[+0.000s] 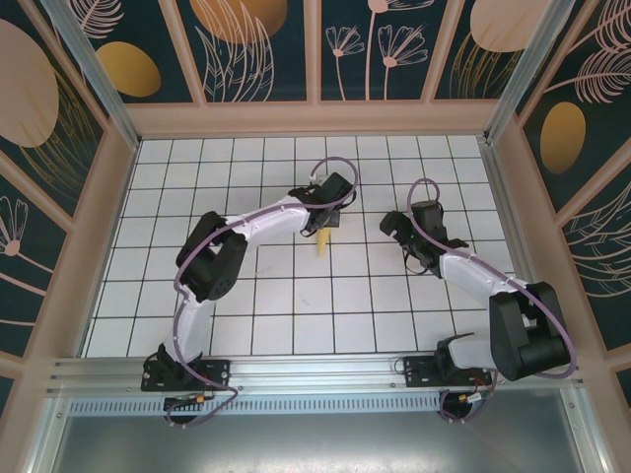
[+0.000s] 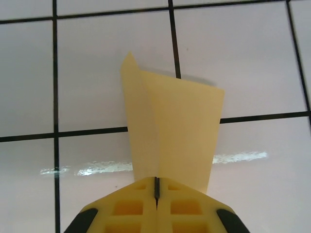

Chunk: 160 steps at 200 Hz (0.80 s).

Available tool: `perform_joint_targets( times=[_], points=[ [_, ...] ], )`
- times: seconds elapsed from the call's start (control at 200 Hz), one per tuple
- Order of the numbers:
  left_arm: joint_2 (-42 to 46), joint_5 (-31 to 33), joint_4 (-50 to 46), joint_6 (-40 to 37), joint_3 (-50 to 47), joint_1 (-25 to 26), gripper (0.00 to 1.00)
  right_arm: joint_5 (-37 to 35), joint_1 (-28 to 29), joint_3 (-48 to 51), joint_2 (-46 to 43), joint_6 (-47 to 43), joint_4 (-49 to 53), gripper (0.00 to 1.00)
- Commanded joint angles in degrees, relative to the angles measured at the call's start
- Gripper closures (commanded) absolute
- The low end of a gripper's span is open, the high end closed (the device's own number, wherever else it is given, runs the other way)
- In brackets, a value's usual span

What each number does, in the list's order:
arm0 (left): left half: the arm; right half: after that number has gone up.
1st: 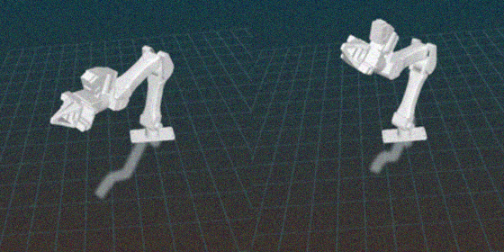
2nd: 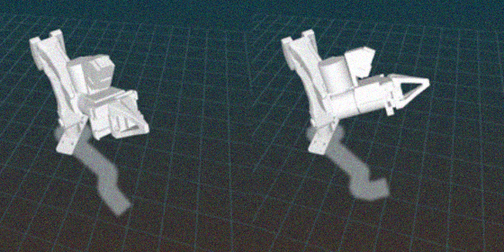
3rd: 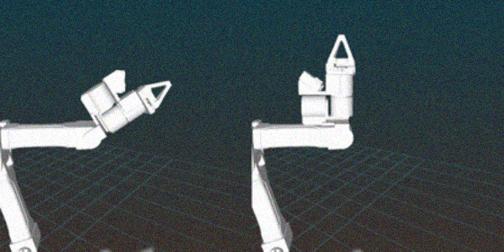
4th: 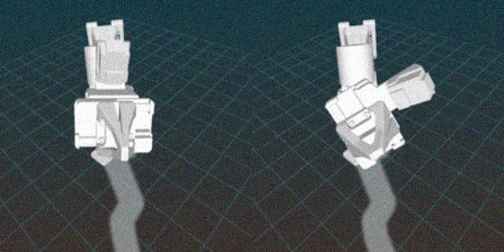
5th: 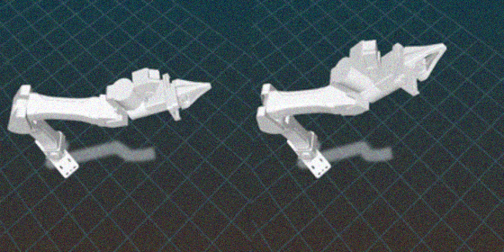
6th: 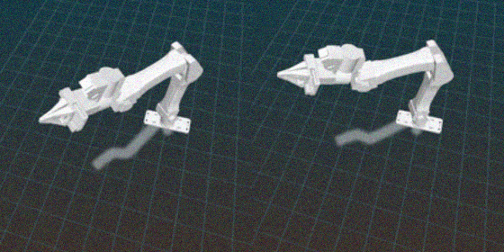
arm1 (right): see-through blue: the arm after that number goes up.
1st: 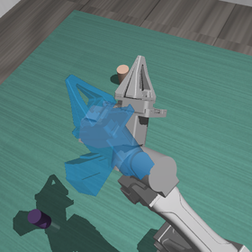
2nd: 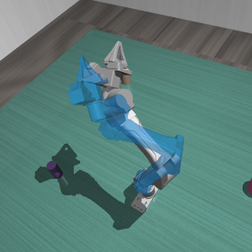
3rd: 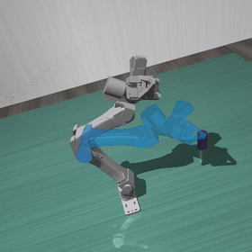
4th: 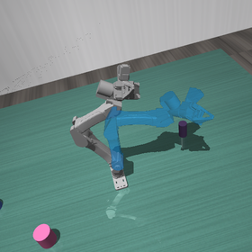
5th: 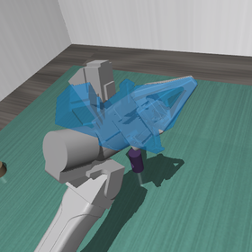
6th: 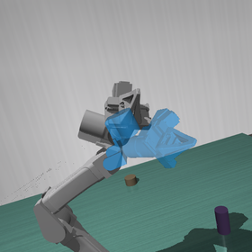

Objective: Fold a paper plane with a square sheet of paper (pick it up from the middle)
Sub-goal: Turn over a paper plane at the center of the table.

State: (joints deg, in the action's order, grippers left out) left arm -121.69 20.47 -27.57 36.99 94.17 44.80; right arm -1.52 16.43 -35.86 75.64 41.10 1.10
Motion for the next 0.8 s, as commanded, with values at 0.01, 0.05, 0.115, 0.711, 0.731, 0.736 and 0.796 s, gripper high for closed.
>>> perform_joint_targets(
  times=[0.01, 0.05, 0.115, 0.711, 0.731, 0.736, 0.796],
  points=[
    [9.18, -0.33, 7.19, -0.16, -4.26, 0.12, 1.00, 3.76, -0.37, -0.43, -0.07, 0.39, -3.02, 0.08],
    [11.11, -2.68, 10.08, -0.39, -6.63, -0.04, 1.00, 4.82, -0.42, -0.36, -0.05, 0.40, -3.62, 0.09],
    [14.39, -6.97, 14.36, 0.34, -10.47, -0.64, 1.00, 7.17, -0.25, -0.20, -0.21, 0.43, -5.08, 0.12],
    [21.75, -28.50, 56.55, 19.13, -46.75, -8.60, 1.00, 10.32, 12.01, -4.97, 2.87, 0.79, -8.94, 0.36],
    [21.71, -28.40, 56.93, 19.41, -47.26, -8.75, 1.00, 10.18, 12.67, -5.48, 3.54, 0.90, -8.83, 0.36],
    [21.73, -28.35, 57.01, 19.46, -47.43, -8.80, 1.00, 10.16, 12.80, -5.55, 3.77, 0.90, -8.84, 0.36],
    [21.76, -27.70, 57.78, 20.17, -49.00, -9.15, 1.00, 9.48, 14.50, -7.20, 6.14, 1.49, -8.74, 0.39]
  ],
)
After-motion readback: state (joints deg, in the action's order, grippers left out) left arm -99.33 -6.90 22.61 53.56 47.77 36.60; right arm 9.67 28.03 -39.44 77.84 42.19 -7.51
